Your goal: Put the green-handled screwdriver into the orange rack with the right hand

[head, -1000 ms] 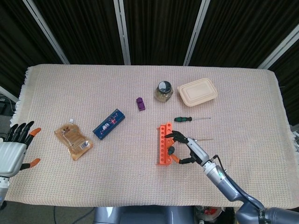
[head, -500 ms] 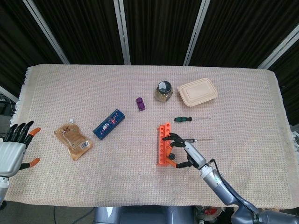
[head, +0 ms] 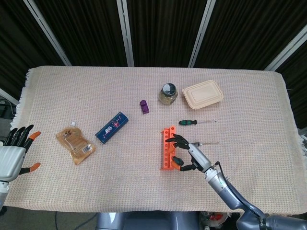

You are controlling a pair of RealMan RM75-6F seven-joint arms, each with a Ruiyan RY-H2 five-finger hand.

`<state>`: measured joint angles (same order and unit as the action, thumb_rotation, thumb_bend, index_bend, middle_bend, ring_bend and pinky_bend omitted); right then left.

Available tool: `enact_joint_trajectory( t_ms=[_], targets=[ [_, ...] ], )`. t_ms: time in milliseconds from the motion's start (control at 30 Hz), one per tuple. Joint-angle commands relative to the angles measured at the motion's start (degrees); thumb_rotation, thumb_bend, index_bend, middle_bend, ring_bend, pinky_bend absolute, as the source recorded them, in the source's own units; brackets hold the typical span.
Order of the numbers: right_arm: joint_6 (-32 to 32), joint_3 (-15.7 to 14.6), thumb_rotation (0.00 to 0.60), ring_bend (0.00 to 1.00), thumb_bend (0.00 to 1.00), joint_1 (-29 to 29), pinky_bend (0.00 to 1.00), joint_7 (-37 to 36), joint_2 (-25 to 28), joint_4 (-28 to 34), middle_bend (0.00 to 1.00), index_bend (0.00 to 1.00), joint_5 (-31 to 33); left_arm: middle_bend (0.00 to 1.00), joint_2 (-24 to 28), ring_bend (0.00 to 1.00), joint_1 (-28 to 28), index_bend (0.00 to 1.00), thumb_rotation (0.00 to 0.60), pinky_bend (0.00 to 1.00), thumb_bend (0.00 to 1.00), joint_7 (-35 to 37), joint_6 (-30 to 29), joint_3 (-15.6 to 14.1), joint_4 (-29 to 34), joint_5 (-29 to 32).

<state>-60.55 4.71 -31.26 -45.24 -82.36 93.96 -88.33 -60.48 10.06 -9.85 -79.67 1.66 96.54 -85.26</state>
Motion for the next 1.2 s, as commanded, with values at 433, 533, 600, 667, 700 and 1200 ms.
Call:
enact_joint_trajectory(
  t_ms=[433, 533, 600, 667, 700, 1200],
  targets=[
    [2.99, 1.56, 0.6, 0.0, 0.3, -2.25, 0.0, 6.37, 0.67, 3.1, 0.14, 0.26, 3.46, 0.0, -0.6, 0.0, -0.35, 0.15, 0.6, 0.0, 0.1, 1.23, -0.46, -0.12, -1.11, -0.14],
    [3.36, 3.21, 0.6, 0.0, 0.29, -3.07, 0.0, 8.25, 1.17, 4.04, 0.14, 0.26, 4.89, 0.0, -0.67, 0.0, -0.55, 0.15, 0.6, 0.0, 0.1, 1.68, -0.71, -0.08, -1.52, 0.01],
    [2.53, 4.14, 0.6, 0.0, 0.29, -2.87, 0.0, 9.6, 2.62, 5.53, 0.14, 0.26, 5.58, 0.0, -0.74, 0.0, -0.67, 0.15, 0.6, 0.0, 0.1, 2.06, -0.85, -0.09, -1.96, 0.02],
    [1.18, 5.15, 0.6, 0.0, 0.29, -2.35, 0.0, 9.99, 4.22, 6.97, 0.14, 0.25, 6.16, 0.0, -0.8, 0.0, -0.73, 0.15, 0.6, 0.0, 0.1, 2.34, -0.82, -0.06, -2.25, 0.23],
    [0.75, 5.42, 0.6, 0.0, 0.29, -2.09, 0.0, 10.22, 5.02, 7.59, 0.14, 0.25, 6.37, 0.0, -0.85, 0.0, -0.75, 0.15, 0.6, 0.0, 0.1, 2.48, -0.82, -0.05, -2.37, 0.25],
    [-11.09, 4.82, 0.6, 0.0, 0.45, 7.19, 0.0, 27.25, 15.21, 4.53, 0.15, 0.29, 11.24, 0.0, -2.09, 0.0, -1.48, 0.15, 0.6, 0.0, 0.1, 2.35, -1.7, 0.52, -4.09, 1.65]
  ],
)
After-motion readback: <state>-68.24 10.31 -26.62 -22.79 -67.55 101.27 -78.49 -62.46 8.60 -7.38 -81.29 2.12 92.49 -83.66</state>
